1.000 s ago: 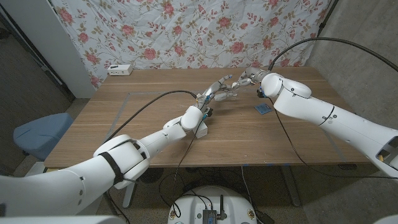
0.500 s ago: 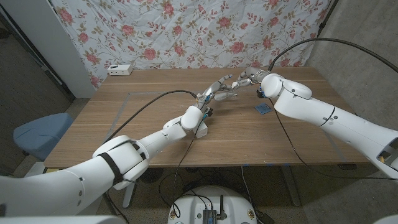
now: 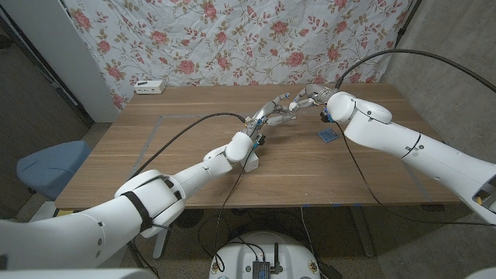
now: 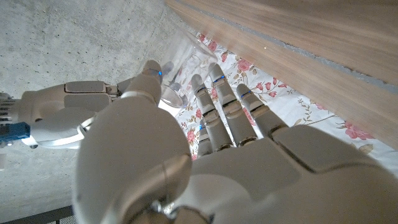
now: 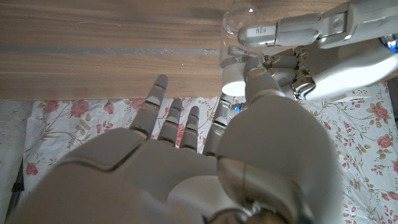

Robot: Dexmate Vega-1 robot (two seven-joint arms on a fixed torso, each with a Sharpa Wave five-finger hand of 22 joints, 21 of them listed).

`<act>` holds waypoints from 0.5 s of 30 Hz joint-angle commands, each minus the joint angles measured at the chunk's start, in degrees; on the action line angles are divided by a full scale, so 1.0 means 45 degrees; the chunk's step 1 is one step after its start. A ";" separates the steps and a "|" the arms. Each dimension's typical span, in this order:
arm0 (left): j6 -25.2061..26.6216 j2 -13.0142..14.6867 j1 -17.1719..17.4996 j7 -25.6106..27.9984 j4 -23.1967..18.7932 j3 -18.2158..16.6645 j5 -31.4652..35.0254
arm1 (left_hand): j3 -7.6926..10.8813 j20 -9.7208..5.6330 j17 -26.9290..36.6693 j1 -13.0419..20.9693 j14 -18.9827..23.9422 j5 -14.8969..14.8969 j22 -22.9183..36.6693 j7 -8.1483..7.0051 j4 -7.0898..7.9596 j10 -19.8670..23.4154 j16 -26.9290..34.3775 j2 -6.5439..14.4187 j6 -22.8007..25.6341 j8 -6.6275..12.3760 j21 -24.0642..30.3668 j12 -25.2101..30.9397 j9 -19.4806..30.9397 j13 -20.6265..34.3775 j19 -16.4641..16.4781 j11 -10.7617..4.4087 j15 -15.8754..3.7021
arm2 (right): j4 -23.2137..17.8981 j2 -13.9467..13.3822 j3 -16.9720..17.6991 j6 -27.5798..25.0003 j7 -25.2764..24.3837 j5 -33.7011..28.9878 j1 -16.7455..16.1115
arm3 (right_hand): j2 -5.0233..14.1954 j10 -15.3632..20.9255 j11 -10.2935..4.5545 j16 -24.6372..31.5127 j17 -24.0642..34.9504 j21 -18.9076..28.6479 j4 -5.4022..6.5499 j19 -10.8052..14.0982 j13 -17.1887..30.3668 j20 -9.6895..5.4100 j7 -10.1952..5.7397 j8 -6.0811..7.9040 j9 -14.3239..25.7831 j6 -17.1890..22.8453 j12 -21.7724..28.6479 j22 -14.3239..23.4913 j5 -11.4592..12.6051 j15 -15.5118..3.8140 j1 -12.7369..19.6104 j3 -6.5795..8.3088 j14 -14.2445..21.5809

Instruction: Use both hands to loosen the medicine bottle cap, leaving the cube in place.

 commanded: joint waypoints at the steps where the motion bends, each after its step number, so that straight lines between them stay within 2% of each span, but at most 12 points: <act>1: -0.0016 -0.0062 -0.0033 -0.0048 0.0110 0.0007 -0.0012 | 0.0078 -0.0107 0.0009 -0.0036 0.0094 0.0042 0.0045 -0.0037 0.0010 0.0225 -0.0017 0.0126 0.0069 0.0038 0.0006 0.0069 0.0029 0.0031 -0.0060 -0.0127 -0.1149 | 0.0102 -0.0094 0.0371 0.0312 0.0205 0.0561 -0.0164 | 0.0368 -0.0039 -0.0075 -0.0037 0.0041 -0.0031 0.0015 -0.0029 0.0023 -0.0159 -0.0538 -0.0157 -0.0025 0.0202 -0.0056 0.0019 0.0127 -0.0066 0.0278 0.0165 -0.0077; 4: -0.0037 -0.0087 -0.0047 -0.0056 0.0170 0.0015 -0.0024 | 0.0083 -0.0109 0.0007 -0.0039 0.0086 0.0042 0.0045 -0.0050 0.0007 0.0228 -0.0023 0.0121 0.0084 0.0040 0.0007 0.0069 0.0030 0.0032 -0.0059 -0.0126 -0.1150 | 0.0131 -0.0126 0.0373 0.0321 0.0319 0.0666 -0.0111 | 0.0498 -0.0112 -0.0119 -0.0055 0.0055 -0.0046 0.0035 -0.0091 0.0022 -0.0203 -0.0629 -0.0228 -0.0058 0.0136 -0.0083 0.0020 0.0153 -0.0086 0.0357 0.0233 -0.0146; 9: -0.0043 -0.0095 -0.0052 -0.0059 0.0196 0.0021 -0.0036 | 0.0089 -0.0105 0.0010 -0.0059 0.0099 0.0040 0.0045 -0.0089 0.0014 0.0249 -0.0017 0.0127 0.0109 0.0044 0.0009 0.0075 0.0030 0.0033 -0.0056 -0.0128 -0.1140 | 0.0175 -0.0169 0.0445 0.0498 0.0354 0.0830 -0.0125 | 0.0738 -0.0195 -0.0171 -0.0074 0.0087 -0.0071 0.0096 -0.0234 0.0020 -0.0317 -0.0986 -0.0335 -0.0128 0.0154 -0.0100 0.0021 0.0210 -0.0130 0.0473 0.0345 -0.0263; 15: -0.0133 -0.0175 -0.0139 -0.0098 0.0422 0.0036 -0.0083 | 0.0099 -0.0094 0.0012 -0.0074 0.0111 0.0040 0.0045 -0.0126 0.0018 0.0278 -0.0013 0.0136 0.0118 0.0041 0.0010 0.0084 0.0031 0.0035 -0.0055 -0.0141 -0.1137 | 0.0259 -0.0157 0.0485 0.0594 0.0400 0.0977 -0.0088 | 0.0880 -0.0246 -0.0221 -0.0084 0.0105 -0.0084 0.0112 -0.0323 0.0019 -0.0381 -0.1077 -0.0400 -0.0165 0.0166 -0.0110 0.0021 0.0259 -0.0158 0.0560 0.0431 -0.0337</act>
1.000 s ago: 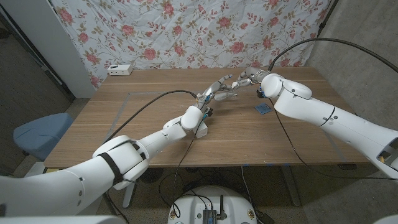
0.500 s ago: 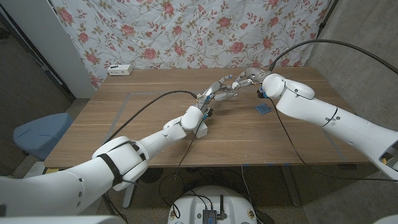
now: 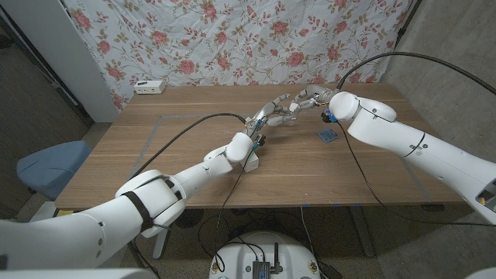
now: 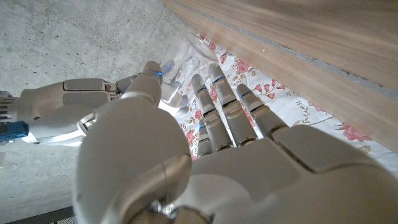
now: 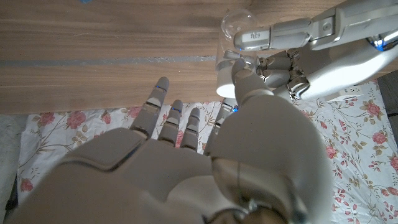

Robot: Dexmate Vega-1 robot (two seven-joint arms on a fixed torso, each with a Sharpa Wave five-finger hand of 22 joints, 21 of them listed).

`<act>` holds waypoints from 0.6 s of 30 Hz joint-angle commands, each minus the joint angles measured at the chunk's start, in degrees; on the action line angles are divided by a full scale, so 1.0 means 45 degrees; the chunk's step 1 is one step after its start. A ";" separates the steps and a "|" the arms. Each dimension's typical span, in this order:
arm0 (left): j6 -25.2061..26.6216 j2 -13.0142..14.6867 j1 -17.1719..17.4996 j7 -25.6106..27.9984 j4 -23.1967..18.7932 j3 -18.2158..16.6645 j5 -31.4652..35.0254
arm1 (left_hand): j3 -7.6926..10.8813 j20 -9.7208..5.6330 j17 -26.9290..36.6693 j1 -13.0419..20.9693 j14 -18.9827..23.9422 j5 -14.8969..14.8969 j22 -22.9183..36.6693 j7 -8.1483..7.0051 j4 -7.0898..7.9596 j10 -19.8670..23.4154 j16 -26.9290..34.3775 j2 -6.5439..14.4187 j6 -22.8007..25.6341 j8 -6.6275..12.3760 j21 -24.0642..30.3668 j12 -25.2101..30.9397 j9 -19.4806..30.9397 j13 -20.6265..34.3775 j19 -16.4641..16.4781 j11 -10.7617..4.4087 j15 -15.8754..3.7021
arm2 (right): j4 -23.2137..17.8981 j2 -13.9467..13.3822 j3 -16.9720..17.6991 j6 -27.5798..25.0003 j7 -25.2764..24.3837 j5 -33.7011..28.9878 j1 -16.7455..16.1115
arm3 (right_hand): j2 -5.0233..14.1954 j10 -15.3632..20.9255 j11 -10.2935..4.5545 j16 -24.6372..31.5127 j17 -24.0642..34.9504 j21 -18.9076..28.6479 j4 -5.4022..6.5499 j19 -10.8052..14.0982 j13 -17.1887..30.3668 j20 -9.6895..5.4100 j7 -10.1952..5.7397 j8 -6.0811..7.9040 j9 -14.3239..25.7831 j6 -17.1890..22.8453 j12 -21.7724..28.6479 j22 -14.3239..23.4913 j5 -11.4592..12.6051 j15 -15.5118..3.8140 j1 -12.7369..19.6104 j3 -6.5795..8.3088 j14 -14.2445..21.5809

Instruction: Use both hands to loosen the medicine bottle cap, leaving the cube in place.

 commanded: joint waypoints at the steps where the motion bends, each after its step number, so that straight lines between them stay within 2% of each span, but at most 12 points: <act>1: -0.0150 -0.0106 -0.0118 -0.0055 0.0281 0.0040 -0.0068 | 0.0100 -0.0097 0.0011 0.0011 0.0108 0.0042 0.0044 -0.0058 0.0012 0.0284 -0.0016 0.0110 0.0048 0.0038 0.0009 0.0069 0.0031 0.0032 -0.0059 -0.0136 -0.1145 | 0.0126 -0.0040 0.0127 0.0223 0.0134 0.0361 0.0022 | 0.0236 -0.0087 -0.0078 -0.0021 0.0076 -0.0032 0.0010 -0.0036 0.0019 -0.0096 -0.0653 -0.0070 0.0034 0.0588 -0.0043 0.0021 0.0078 -0.0001 -0.0003 0.0131 -0.0080; 18: -0.0345 -0.0226 -0.0298 -0.0008 0.0692 0.0106 -0.0122 | 0.0139 -0.0090 0.0016 -0.0002 0.0144 0.0045 0.0044 -0.0074 0.0010 0.0353 -0.0005 0.0142 0.0058 0.0030 0.0010 0.0086 0.0033 0.0039 -0.0061 -0.0145 -0.1141 | 0.0437 -0.0020 0.0299 0.0923 0.0196 0.0715 -0.0009 | 0.0443 -0.0151 -0.0302 -0.0021 0.0120 -0.0043 0.0006 -0.0224 0.0021 -0.0233 -0.0686 -0.0197 -0.0033 0.0643 -0.0036 0.0023 0.0230 -0.0028 0.0258 0.0369 -0.0208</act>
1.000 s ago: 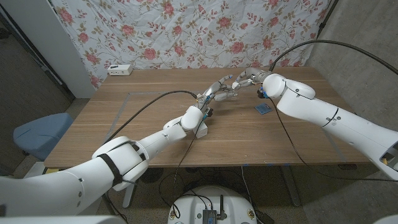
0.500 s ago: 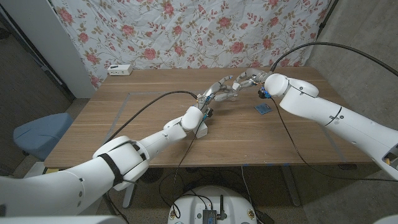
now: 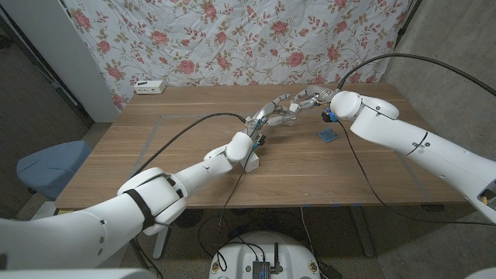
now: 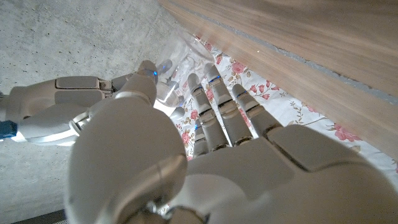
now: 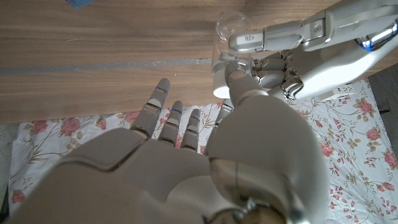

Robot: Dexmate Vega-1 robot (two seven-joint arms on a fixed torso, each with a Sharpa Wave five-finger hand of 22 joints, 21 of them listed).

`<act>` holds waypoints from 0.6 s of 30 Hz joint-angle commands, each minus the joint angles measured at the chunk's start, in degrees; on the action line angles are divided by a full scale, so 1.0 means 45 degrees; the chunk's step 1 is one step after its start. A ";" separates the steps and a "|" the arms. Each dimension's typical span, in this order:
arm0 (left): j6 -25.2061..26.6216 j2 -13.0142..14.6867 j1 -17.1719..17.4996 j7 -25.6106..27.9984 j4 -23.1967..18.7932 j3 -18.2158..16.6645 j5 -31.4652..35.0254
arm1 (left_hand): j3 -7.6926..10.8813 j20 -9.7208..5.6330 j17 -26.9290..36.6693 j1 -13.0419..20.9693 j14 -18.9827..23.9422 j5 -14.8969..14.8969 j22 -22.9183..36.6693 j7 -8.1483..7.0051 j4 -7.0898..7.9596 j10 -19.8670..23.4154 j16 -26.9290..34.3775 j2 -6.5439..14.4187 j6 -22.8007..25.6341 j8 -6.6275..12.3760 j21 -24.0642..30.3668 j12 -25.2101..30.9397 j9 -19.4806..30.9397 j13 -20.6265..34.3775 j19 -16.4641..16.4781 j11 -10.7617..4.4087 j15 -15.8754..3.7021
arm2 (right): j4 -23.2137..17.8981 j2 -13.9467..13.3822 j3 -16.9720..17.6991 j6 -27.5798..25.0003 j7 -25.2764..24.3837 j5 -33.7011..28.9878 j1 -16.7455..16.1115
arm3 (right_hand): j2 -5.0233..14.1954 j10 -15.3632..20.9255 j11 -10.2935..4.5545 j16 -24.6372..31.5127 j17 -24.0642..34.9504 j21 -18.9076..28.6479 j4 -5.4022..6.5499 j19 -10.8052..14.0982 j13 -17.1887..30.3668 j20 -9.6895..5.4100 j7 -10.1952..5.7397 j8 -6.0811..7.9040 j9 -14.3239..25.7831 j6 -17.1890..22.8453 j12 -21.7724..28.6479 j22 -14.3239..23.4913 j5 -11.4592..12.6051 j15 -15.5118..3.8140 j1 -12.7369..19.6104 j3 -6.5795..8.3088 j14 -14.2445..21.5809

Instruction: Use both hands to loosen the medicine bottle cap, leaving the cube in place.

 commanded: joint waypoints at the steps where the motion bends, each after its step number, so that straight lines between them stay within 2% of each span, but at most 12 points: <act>1: -0.0125 -0.0086 -0.0125 0.0036 0.0272 0.0048 -0.0054 | 0.0074 -0.0094 0.0016 0.0036 0.0097 0.0054 0.0042 -0.0072 -0.0006 0.0299 -0.0007 0.0171 0.0062 0.0030 0.0011 0.0087 0.0033 0.0046 -0.0058 -0.0205 -0.1130 | 0.0221 0.0042 0.0108 0.0469 0.0049 0.0252 0.0001 | 0.0116 0.0016 -0.0142 -0.0021 0.0063 -0.0041 -0.0013 -0.0047 0.0022 -0.0057 -0.0662 -0.0004 0.0037 0.0680 -0.0035 0.0023 0.0130 -0.0008 0.0070 0.0152 -0.0055; 9: -0.0184 -0.0119 -0.0172 0.0022 0.0366 0.0086 -0.0064 | 0.0078 -0.0113 0.0018 0.0017 0.0110 0.0050 0.0042 -0.0066 -0.0001 0.0326 -0.0006 0.0175 0.0087 0.0035 0.0014 0.0092 0.0034 0.0048 -0.0051 -0.0202 -0.1138 | 0.0214 0.0013 0.0211 0.0676 -0.0044 0.0286 -0.0103 | 0.0055 -0.0013 -0.0091 -0.0008 0.0066 -0.0006 -0.0050 -0.0024 0.0023 -0.0065 -0.0661 -0.0056 0.0014 0.0704 -0.0033 0.0022 0.0183 0.0018 0.0186 0.0216 -0.0059; 18: -0.0141 -0.0101 -0.0142 0.0057 0.0269 0.0096 -0.0059 | 0.0083 -0.0126 0.0017 0.0003 0.0123 0.0046 0.0041 -0.0064 -0.0008 0.0319 -0.0006 0.0165 0.0099 0.0032 0.0014 0.0082 0.0034 0.0049 -0.0047 -0.0195 -0.1119 | 0.0072 -0.0131 0.0256 0.0713 0.0077 0.0286 -0.0152 | -0.0315 -0.0182 0.0094 -0.0039 0.0015 0.0020 -0.0194 -0.0045 0.0023 0.0006 -0.0635 -0.0439 -0.0064 0.0131 -0.0066 0.0015 0.0195 0.0125 0.0442 0.0202 -0.0116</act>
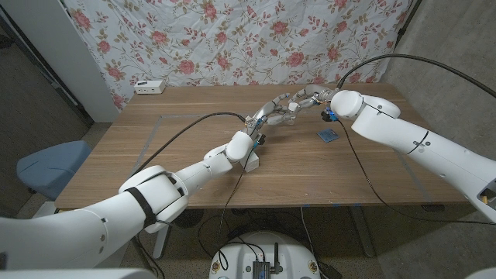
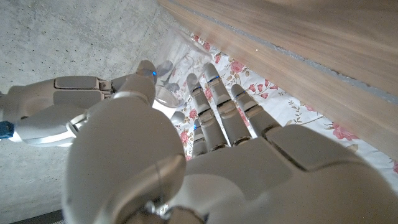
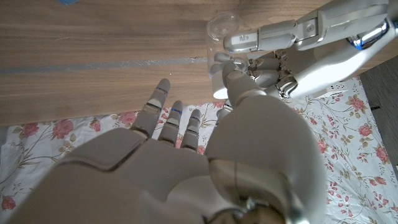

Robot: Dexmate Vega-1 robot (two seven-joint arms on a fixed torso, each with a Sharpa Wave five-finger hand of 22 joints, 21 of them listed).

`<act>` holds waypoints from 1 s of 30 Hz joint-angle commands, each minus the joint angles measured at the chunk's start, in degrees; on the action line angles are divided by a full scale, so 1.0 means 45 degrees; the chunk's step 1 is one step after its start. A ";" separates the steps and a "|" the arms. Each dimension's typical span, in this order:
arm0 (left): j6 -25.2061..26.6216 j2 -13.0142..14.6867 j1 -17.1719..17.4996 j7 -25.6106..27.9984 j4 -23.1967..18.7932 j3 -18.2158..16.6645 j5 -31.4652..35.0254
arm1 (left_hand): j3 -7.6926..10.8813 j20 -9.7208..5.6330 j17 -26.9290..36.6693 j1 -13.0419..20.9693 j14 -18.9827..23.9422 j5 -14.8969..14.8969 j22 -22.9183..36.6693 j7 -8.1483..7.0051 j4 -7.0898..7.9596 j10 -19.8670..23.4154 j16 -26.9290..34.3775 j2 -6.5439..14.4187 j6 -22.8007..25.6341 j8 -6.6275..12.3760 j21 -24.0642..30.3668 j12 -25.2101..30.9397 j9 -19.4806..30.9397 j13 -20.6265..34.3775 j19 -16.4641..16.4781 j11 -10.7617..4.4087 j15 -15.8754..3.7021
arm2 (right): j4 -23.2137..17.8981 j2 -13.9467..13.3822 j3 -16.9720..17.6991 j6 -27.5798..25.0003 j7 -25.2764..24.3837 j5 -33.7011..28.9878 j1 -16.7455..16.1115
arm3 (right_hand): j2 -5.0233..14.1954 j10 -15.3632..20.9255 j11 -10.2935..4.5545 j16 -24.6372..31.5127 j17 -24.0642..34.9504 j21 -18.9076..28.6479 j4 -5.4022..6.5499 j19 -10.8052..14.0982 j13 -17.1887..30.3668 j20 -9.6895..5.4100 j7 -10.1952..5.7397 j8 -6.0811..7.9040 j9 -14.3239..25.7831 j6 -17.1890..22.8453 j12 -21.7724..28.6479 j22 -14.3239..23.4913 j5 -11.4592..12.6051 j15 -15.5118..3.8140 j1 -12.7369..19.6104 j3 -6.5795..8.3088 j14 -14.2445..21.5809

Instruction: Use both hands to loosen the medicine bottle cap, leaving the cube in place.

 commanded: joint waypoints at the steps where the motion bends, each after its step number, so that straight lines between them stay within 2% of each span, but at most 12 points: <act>1: 0.0017 0.0003 0.0008 0.0037 -0.0053 0.0031 0.0011 | 0.0073 -0.0127 0.0017 -0.0012 0.0128 0.0060 0.0040 -0.0065 -0.0017 0.0326 -0.0005 0.0160 0.0098 0.0031 0.0014 0.0030 0.0034 0.0045 -0.0049 -0.0192 -0.1118 | -0.0120 -0.0133 0.0108 0.0127 0.0049 0.0058 -0.0108 | -0.0198 -0.0069 0.0072 -0.0046 0.0011 0.0021 -0.0094 -0.0004 0.0023 0.0045 -0.0080 -0.0193 0.0011 -0.0174 -0.0021 0.0015 0.0105 0.0038 0.0200 0.0003 -0.0033; 9: 0.0165 0.0062 0.0093 0.0011 -0.0254 0.0013 0.0009 | 0.0083 -0.0122 0.0015 0.0000 0.0123 0.0059 0.0041 -0.0062 -0.0035 0.0322 -0.0011 0.0150 0.0098 0.0025 0.0008 0.0024 0.0035 0.0047 -0.0064 -0.0197 -0.1128 | -0.0159 -0.0191 0.0210 0.0177 0.0065 0.0155 -0.0208 | -0.0302 -0.0208 0.0144 -0.0088 -0.0018 0.0022 -0.0133 -0.0066 0.0025 0.0085 -0.0075 -0.0534 -0.0047 -0.0712 -0.0031 0.0013 0.0114 0.0088 0.0517 0.0055 -0.0137; 12: 0.0170 0.0057 0.0090 -0.0006 -0.0247 0.0009 0.0003 | 0.0091 -0.0121 0.0013 0.0006 0.0115 0.0060 0.0041 -0.0070 -0.0042 0.0319 -0.0016 0.0149 0.0104 0.0025 0.0009 0.0021 0.0035 0.0048 -0.0064 -0.0198 -0.1133 | -0.0155 -0.0212 0.0248 0.0238 0.0085 0.0207 -0.0239 | -0.0436 -0.0298 0.0272 -0.0104 -0.0039 0.0028 -0.0131 -0.0095 0.0024 0.0125 -0.0066 -0.0806 -0.0095 -0.1161 -0.0031 0.0012 0.0096 0.0123 0.0677 0.0031 -0.0178; 15: 0.0141 0.0026 0.0062 -0.0015 -0.0170 0.0010 -0.0007 | 0.0093 -0.0121 0.0012 0.0005 0.0112 0.0060 0.0041 -0.0069 -0.0043 0.0311 -0.0018 0.0147 0.0101 0.0023 0.0007 0.0017 0.0035 0.0048 -0.0070 -0.0187 -0.1130 | -0.0160 -0.0219 0.0249 0.0238 0.0099 0.0212 -0.0240 | -0.0465 -0.0297 0.0282 -0.0117 -0.0043 0.0020 -0.0123 -0.0123 0.0024 0.0158 -0.0068 -0.0860 -0.0104 -0.1250 -0.0023 0.0011 0.0088 0.0146 0.0701 0.0019 -0.0214; 24: 0.0015 -0.0037 -0.0004 0.0030 0.0030 0.0037 0.0000 | 0.0108 -0.0105 0.0011 -0.0003 0.0110 0.0060 0.0041 -0.0046 -0.0043 0.0297 -0.0020 0.0151 0.0121 0.0027 0.0005 0.0009 0.0035 0.0050 -0.0077 -0.0174 -0.1109 | -0.0259 -0.0274 0.0263 0.0128 0.0234 0.0259 -0.0169 | -0.0823 -0.0516 0.0645 -0.0177 -0.0096 0.0006 -0.0108 -0.0235 0.0025 0.0369 -0.0070 -0.1260 -0.0177 -0.1972 -0.0033 0.0008 -0.0019 0.0318 0.0922 -0.0116 -0.0345; 30: -0.0055 -0.0056 -0.0016 0.0052 0.0101 0.0035 -0.0023 | 0.0121 -0.0106 0.0008 0.0005 0.0095 0.0061 0.0042 -0.0056 -0.0052 0.0306 -0.0028 0.0147 0.0129 0.0027 0.0007 0.0011 0.0036 0.0052 -0.0077 -0.0172 -0.1111 | -0.0397 -0.0401 0.0442 0.0155 0.0415 0.0516 -0.0171 | -0.1154 -0.0793 0.0958 -0.0204 -0.0096 0.0013 0.0123 -0.0296 0.0029 0.0484 -0.0038 -0.1502 -0.0223 -0.2692 -0.0060 0.0008 -0.0205 0.0511 0.0599 -0.0446 -0.0475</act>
